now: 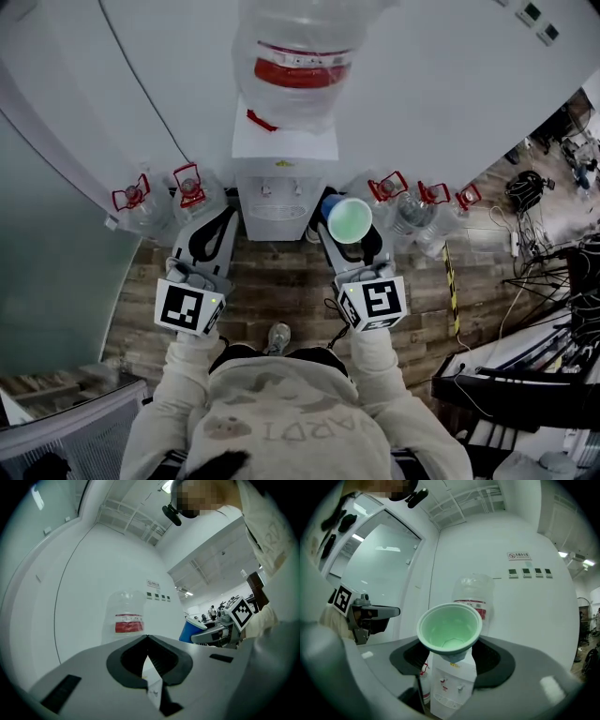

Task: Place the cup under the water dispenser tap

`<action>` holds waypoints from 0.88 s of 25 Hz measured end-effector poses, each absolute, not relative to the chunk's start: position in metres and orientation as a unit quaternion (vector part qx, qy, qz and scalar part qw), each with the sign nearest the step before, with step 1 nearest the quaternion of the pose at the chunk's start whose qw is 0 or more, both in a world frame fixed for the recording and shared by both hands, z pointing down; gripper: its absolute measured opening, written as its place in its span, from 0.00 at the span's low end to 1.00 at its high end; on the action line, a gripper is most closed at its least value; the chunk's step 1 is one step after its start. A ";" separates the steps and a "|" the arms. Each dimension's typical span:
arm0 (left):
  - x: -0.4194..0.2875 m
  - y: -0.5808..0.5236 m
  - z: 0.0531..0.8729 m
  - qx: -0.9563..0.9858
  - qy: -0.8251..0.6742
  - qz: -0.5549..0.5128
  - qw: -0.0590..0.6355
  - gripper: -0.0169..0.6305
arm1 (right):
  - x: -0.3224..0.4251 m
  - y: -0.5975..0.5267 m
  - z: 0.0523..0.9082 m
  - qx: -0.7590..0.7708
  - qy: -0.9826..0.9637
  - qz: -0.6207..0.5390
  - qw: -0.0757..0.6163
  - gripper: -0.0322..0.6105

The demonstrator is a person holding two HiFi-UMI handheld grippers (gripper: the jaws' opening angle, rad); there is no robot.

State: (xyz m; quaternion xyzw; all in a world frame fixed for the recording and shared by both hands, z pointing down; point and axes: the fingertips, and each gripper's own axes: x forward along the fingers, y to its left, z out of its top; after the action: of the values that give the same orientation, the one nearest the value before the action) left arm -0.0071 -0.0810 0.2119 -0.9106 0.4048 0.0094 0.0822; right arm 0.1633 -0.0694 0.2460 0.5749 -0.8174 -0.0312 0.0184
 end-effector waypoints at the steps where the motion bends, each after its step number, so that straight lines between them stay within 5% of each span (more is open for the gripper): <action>1: -0.005 -0.084 0.213 -0.909 0.408 0.008 0.082 0.03 | 0.165 -0.074 0.248 0.572 -0.819 -0.030 0.019 0.49; 22: -0.014 -0.144 0.261 -0.911 0.410 -0.018 0.043 0.03 | 0.133 -0.155 0.335 0.532 -0.844 0.040 0.051 0.50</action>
State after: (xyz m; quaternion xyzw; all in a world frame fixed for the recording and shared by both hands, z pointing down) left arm -0.0138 -0.1439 0.2614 -0.9108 0.4101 -0.0177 0.0433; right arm 0.1334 -0.1550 0.3351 0.5319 -0.8443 0.0402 0.0511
